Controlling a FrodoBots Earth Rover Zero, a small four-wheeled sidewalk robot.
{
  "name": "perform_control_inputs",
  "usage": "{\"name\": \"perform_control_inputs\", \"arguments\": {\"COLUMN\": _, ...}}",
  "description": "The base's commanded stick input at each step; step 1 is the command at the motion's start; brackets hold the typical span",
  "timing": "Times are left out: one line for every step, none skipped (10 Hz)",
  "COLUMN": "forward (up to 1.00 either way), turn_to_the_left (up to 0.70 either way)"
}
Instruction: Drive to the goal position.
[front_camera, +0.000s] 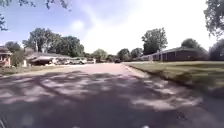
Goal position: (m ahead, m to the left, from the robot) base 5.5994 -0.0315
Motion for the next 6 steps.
{"name": "perform_control_inputs", "arguments": {"forward": 0.7, "turn_to_the_left": 0.03}}
{"name": "perform_control_inputs", "arguments": {"forward": 0.7, "turn_to_the_left": 0.03}}
{"name": "perform_control_inputs", "arguments": {"forward": 0.7, "turn_to_the_left": 0.03}}
{"name": "perform_control_inputs", "arguments": {"forward": 0.7, "turn_to_the_left": 0.03}}
{"name": "perform_control_inputs", "arguments": {"forward": 0.7, "turn_to_the_left": 0.03}}
{"name": "perform_control_inputs", "arguments": {"forward": 0.7, "turn_to_the_left": 0.03}}
